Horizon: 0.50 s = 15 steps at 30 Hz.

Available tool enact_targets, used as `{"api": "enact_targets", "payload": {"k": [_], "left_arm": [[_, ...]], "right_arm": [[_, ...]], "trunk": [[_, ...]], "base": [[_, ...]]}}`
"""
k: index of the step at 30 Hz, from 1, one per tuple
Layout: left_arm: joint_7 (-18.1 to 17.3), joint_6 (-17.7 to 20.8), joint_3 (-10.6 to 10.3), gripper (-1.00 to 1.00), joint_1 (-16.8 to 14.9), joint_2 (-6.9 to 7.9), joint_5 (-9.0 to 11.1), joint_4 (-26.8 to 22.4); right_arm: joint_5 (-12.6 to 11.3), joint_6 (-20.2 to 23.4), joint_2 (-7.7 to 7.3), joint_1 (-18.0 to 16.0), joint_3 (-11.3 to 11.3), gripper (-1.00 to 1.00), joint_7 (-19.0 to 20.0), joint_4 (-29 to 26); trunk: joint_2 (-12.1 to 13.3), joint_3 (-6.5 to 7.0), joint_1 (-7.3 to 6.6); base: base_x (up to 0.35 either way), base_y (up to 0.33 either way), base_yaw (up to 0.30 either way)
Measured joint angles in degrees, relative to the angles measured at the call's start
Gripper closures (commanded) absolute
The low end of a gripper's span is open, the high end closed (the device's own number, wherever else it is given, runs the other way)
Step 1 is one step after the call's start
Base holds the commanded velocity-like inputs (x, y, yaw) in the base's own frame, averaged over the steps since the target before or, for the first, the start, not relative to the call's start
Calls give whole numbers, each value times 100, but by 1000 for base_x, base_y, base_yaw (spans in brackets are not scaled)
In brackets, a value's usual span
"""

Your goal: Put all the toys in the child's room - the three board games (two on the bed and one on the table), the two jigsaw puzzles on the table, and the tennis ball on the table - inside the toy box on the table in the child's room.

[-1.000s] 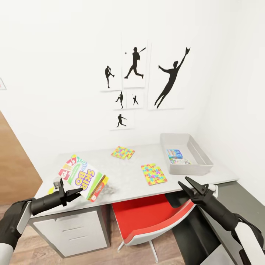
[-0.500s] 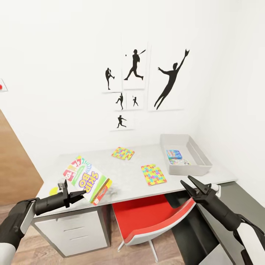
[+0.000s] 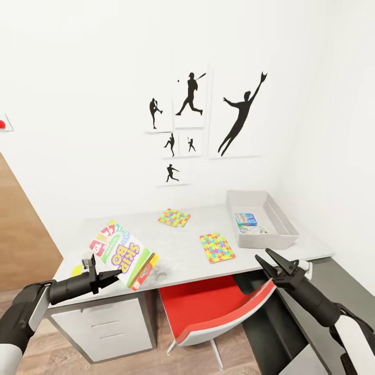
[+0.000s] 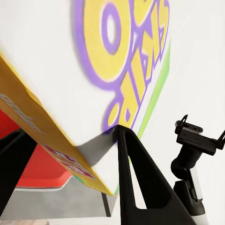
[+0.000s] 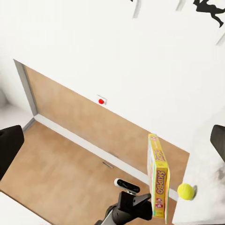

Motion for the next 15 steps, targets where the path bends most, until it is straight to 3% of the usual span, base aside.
{"api": "enact_targets", "payload": {"k": [3, 8, 15], "left_arm": [[0, 0, -2, 100, 0, 1, 0, 0], [0, 0, 3, 100, -2, 0, 0, 2], [0, -3, 4, 100, -1, 6, -5, 2]], "right_arm": [[0, -3, 8, 0, 8, -100, -2, -3], [0, -4, 10, 1, 9, -100, 0, 2], [1, -4, 16, 2, 17, -100, 0, 4]], "trunk": [[121, 55, -66], [322, 163, -176], [324, 197, -177]], "base": [[0, 0, -40], [0, 0, -190], [0, 0, -238]]}}
